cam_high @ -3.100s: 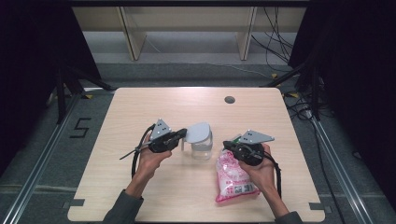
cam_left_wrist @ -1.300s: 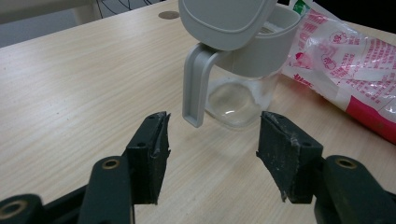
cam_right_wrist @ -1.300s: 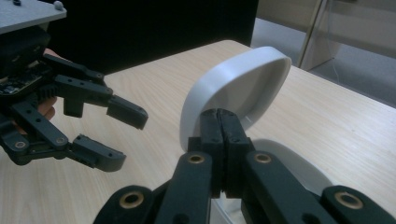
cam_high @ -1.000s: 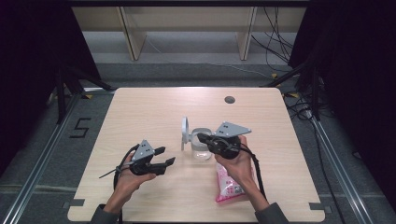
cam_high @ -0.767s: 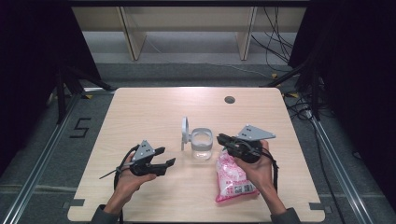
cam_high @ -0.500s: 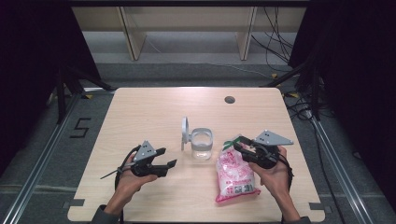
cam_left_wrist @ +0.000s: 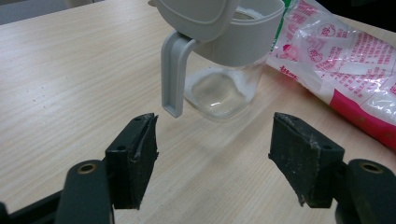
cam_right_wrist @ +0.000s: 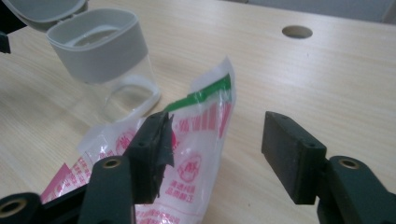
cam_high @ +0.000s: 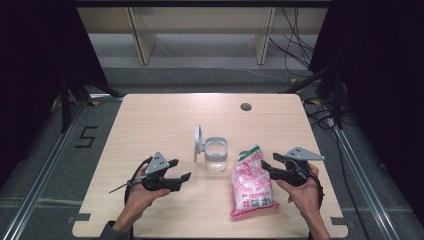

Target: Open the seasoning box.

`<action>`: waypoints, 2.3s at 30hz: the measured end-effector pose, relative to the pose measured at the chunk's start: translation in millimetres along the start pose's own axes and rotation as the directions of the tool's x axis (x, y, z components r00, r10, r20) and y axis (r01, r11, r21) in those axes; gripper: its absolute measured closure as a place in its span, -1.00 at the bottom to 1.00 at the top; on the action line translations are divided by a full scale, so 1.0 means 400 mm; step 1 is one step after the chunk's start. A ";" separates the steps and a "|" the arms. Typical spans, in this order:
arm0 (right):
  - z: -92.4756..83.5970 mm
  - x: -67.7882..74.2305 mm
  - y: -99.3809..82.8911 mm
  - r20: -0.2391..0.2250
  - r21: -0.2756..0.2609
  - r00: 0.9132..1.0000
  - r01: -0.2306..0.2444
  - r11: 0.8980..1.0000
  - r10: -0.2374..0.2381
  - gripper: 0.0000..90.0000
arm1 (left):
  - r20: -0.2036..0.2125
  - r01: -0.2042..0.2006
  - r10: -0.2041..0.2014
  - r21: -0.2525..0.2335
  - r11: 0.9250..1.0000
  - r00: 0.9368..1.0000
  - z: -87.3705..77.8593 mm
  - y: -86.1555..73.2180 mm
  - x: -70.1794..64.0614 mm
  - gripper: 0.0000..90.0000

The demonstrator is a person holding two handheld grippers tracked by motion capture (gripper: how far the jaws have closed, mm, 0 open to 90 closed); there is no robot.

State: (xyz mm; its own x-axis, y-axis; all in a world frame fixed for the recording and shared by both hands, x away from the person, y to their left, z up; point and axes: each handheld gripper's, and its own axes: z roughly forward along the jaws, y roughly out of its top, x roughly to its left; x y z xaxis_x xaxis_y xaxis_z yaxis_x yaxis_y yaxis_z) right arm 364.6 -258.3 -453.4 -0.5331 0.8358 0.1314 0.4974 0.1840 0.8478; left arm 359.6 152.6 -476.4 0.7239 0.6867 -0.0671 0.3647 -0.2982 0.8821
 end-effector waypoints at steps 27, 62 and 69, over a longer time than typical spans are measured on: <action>0.052 -0.025 -0.031 -0.034 0.107 0.999 0.003 0.994 0.001 -0.14 | 0.049 0.001 -0.002 0.017 1.000 0.999 0.017 -0.012 -0.056 -0.33; 0.114 -0.002 -0.030 -0.101 0.174 0.995 0.019 0.985 -0.001 0.91 | 0.056 -0.009 0.007 0.028 1.000 0.998 0.027 -0.016 -0.065 -0.33; 0.106 -0.008 -0.028 -0.109 0.136 0.994 0.040 0.990 -0.025 1.00 | 0.059 -0.003 0.002 0.025 1.000 0.998 0.028 -0.015 -0.071 -0.33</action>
State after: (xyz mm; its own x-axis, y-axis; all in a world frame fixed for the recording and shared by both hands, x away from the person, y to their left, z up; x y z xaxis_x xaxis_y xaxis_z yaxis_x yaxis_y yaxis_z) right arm 389.8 -241.3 -484.9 -0.6167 0.7697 0.1651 0.5642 0.2859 0.7745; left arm 343.3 127.7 -485.1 0.7576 0.6461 -0.0929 0.3767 -0.3166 0.8705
